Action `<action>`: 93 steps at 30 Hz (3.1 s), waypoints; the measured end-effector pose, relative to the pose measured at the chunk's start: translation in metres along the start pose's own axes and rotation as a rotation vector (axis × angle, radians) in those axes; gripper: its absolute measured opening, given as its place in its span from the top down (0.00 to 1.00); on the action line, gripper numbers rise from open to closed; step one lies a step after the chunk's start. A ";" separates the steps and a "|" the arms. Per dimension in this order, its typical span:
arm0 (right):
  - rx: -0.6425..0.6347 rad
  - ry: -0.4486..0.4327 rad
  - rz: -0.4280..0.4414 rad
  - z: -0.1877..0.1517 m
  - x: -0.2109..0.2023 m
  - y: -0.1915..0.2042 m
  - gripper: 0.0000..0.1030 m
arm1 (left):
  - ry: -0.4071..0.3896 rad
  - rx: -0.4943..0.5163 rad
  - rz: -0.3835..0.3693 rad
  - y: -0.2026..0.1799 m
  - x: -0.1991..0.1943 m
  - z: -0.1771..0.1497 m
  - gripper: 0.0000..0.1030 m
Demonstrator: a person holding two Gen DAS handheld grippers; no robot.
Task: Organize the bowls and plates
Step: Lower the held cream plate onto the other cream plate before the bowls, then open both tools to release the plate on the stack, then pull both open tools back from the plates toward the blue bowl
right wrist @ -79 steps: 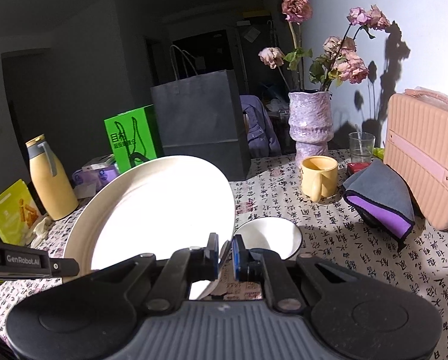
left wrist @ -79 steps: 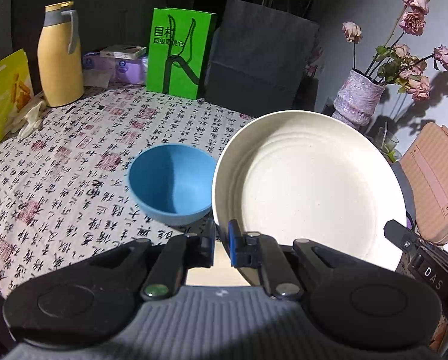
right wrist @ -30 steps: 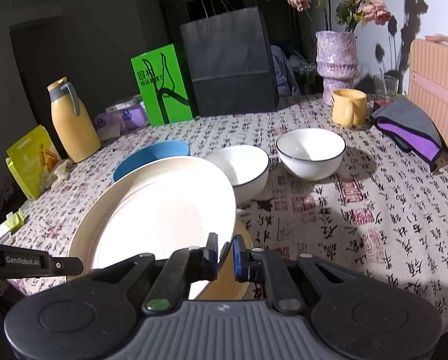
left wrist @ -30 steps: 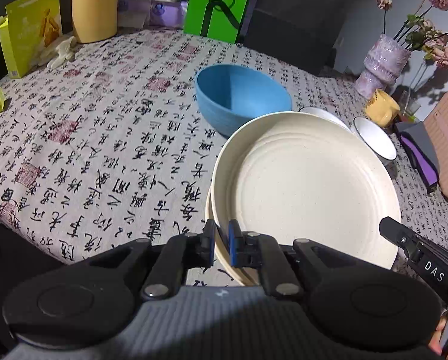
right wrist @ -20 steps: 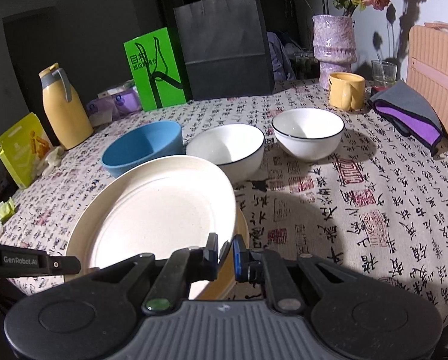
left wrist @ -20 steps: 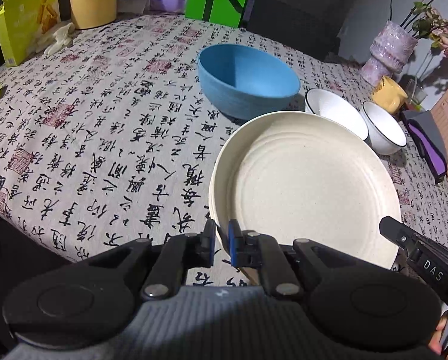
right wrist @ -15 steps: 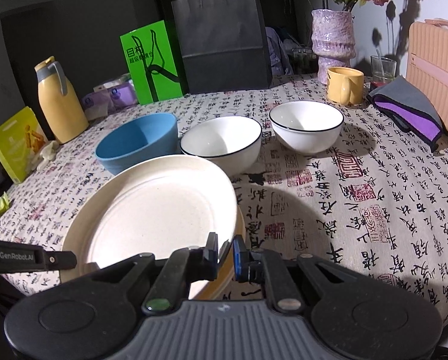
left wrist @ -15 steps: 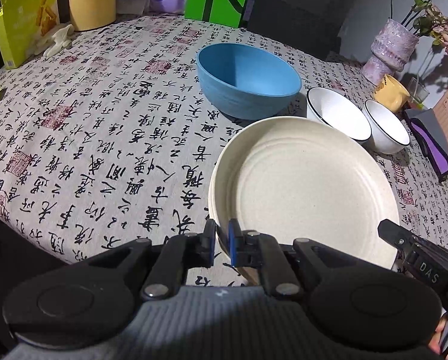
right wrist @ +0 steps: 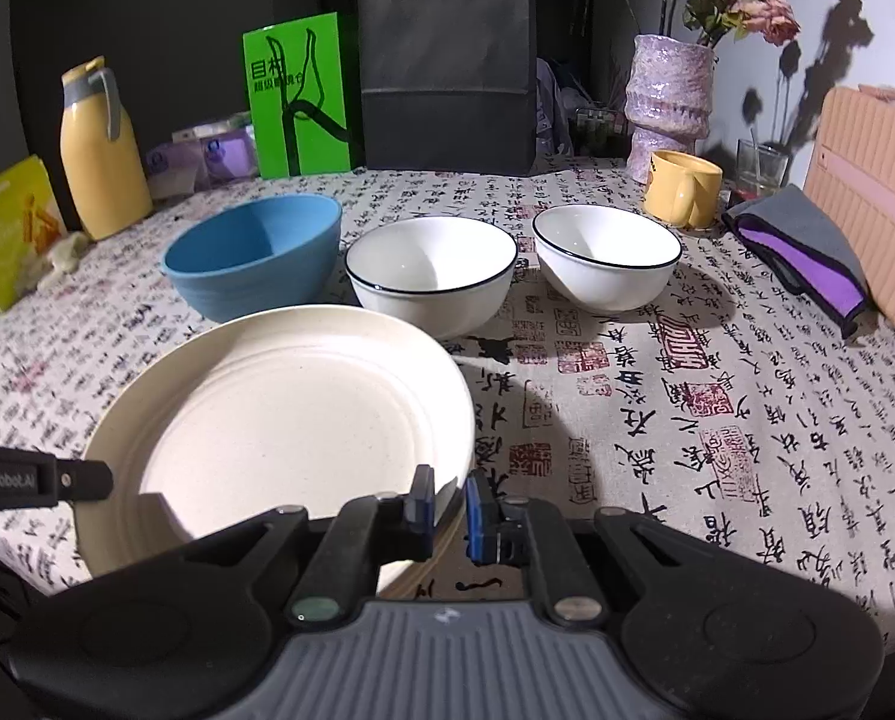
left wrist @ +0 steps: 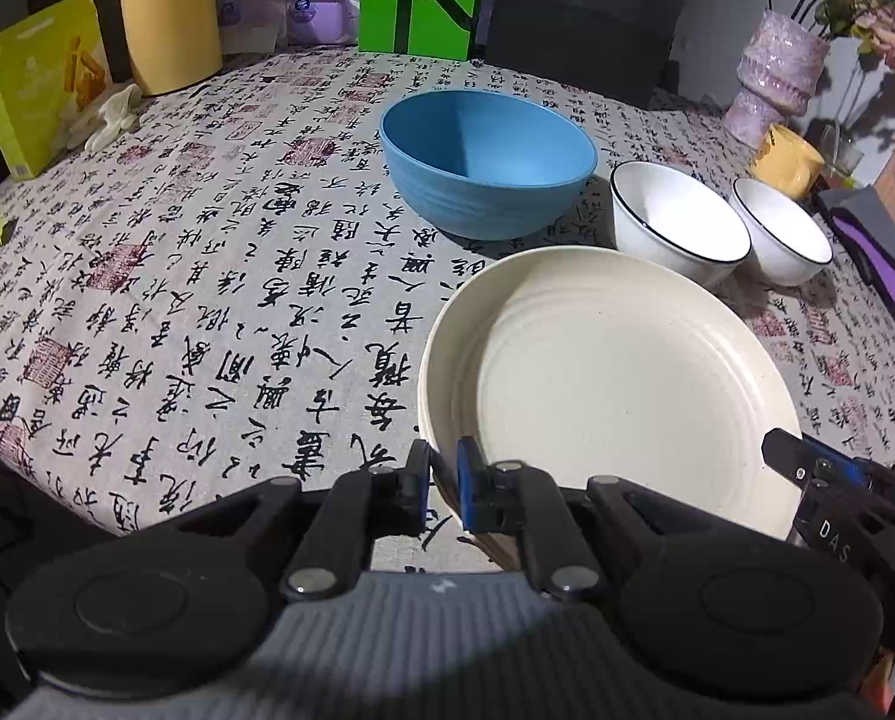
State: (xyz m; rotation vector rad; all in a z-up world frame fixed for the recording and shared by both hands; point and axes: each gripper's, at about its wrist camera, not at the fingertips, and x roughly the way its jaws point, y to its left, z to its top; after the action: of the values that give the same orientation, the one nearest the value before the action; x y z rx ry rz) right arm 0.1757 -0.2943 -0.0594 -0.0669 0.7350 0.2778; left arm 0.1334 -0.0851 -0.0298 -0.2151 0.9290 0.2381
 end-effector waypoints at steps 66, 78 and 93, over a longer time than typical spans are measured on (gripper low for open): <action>0.159 -0.313 0.260 -0.047 -0.068 -0.009 0.00 | -0.392 -0.060 -0.311 0.123 -0.041 -0.049 0.00; 0.153 -0.302 0.217 -0.029 -0.059 -0.008 0.00 | -0.402 0.007 -0.305 0.128 -0.033 -0.031 0.00; 0.159 -0.247 0.216 0.020 -0.030 0.000 0.00 | -0.405 -0.012 -0.274 0.162 -0.024 0.018 0.00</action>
State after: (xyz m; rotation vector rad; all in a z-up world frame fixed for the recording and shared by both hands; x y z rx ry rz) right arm 0.1670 -0.2982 -0.0244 0.1959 0.5167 0.4247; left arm 0.0858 0.0719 -0.0128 -0.2900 0.4892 0.0294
